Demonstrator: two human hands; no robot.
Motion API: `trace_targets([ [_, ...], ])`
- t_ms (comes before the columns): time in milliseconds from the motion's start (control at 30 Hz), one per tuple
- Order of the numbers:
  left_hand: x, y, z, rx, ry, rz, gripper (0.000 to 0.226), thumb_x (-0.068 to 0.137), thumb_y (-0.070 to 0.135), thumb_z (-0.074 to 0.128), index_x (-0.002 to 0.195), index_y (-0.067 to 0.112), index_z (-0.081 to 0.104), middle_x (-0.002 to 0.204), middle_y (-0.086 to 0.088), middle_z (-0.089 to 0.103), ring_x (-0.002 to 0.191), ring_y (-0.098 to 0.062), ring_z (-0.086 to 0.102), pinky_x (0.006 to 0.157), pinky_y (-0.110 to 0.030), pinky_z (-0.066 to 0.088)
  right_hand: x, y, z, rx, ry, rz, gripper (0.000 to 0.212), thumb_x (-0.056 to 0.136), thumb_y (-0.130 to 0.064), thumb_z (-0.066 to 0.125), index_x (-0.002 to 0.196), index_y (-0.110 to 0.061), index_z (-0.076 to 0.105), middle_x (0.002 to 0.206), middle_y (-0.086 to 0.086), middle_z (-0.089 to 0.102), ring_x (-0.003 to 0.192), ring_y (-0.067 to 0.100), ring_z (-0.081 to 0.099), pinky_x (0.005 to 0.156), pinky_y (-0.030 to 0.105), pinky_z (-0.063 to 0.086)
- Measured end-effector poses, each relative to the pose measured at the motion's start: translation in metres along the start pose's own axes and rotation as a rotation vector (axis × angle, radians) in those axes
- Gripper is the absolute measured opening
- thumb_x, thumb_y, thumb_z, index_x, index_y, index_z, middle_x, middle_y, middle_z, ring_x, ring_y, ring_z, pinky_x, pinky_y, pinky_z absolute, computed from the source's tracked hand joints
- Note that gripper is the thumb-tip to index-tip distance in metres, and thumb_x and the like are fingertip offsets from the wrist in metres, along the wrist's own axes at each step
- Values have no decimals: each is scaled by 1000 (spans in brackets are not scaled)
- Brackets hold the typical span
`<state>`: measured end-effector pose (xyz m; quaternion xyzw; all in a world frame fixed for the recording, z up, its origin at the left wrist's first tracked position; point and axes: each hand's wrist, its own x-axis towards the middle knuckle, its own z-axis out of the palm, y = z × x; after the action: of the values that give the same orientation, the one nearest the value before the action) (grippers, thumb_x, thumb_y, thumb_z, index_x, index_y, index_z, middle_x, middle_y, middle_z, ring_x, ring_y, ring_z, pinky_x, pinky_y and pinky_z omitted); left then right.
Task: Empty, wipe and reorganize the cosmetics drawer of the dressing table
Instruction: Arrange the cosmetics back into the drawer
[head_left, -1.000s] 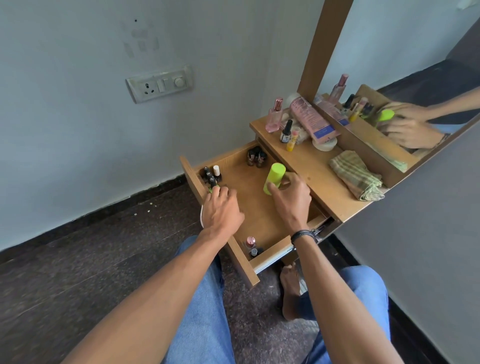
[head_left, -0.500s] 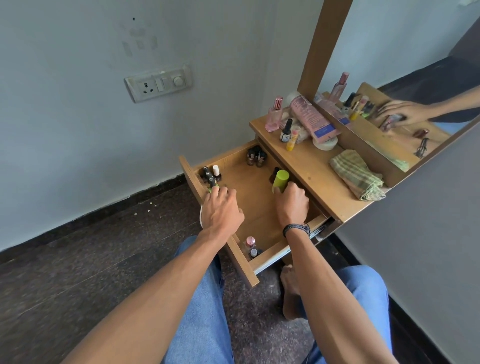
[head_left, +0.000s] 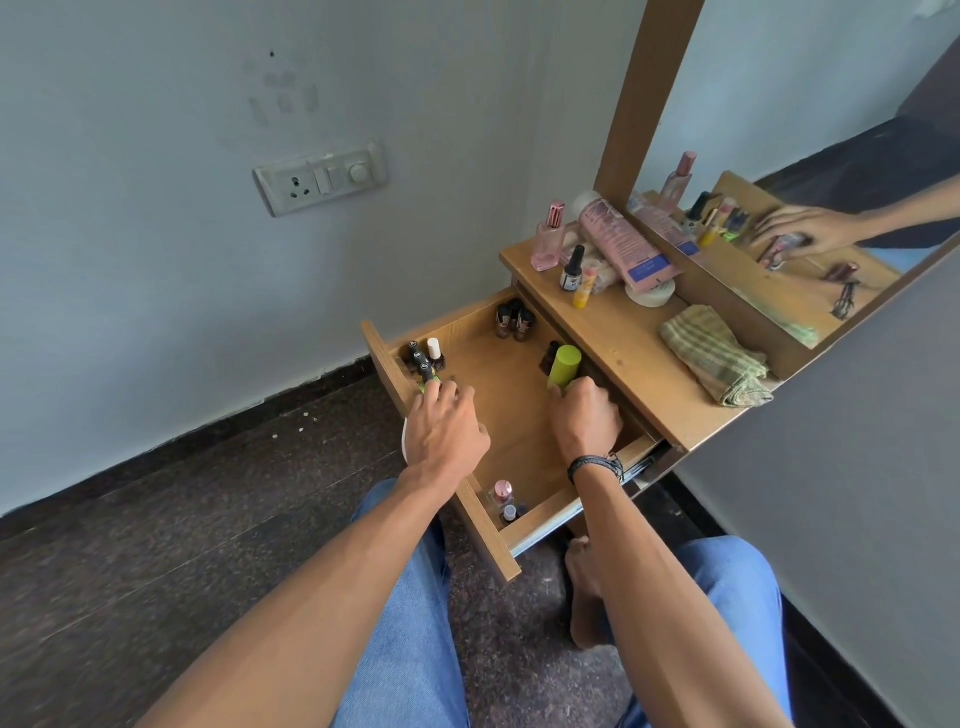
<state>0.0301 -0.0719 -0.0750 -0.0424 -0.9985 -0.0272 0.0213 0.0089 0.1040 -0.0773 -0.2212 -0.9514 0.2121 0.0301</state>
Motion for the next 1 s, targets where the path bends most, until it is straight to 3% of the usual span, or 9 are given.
trace_targets([
  [200,0,0,0,-8,7,0,45,87,35,57,129,18,60,125,-2,64,118,-21,49,99,-37,42,-12,-8,-11,123,84,-106,38,101,-43,56,80,-13,67,74,1,64,62,23,61,59,30,48],
  [300,0,1,-1,-8,1,-4,44,83,33,59,124,16,62,122,-3,65,115,-22,50,97,-36,42,-2,-15,-34,276,239,-196,34,100,-38,60,75,-17,67,65,-6,62,50,5,50,48,20,36],
  [367,0,1,-1,-11,4,-6,43,82,32,59,122,16,63,120,-3,65,114,-22,50,96,-36,42,13,-21,-52,381,333,-175,27,98,-36,63,79,-16,68,69,-7,61,54,6,49,52,21,35],
  [433,0,1,-1,-16,9,-3,45,82,30,59,125,16,62,122,-3,64,115,-22,50,96,-35,42,32,-25,-64,471,363,-120,23,94,-39,66,87,-17,67,77,-7,64,66,12,57,62,28,45],
  [633,-1,0,0,-25,9,-2,51,83,32,60,132,19,59,125,0,64,117,-20,49,98,-35,40,68,-26,-62,516,161,-51,50,82,-59,72,115,-25,54,102,-4,67,90,21,64,80,36,53],
  [767,0,0,1,-22,13,-1,51,83,33,61,132,19,60,125,0,64,116,-20,49,97,-34,41,78,-25,-60,585,157,-17,54,78,-59,77,117,-29,54,108,-2,67,97,23,65,86,41,55],
  [1000,0,0,2,-13,32,2,49,83,32,61,130,20,61,123,0,65,115,-21,50,96,-35,41,80,-28,-59,414,126,-96,50,82,-67,68,117,-33,56,117,-2,71,104,26,67,86,38,52],
])
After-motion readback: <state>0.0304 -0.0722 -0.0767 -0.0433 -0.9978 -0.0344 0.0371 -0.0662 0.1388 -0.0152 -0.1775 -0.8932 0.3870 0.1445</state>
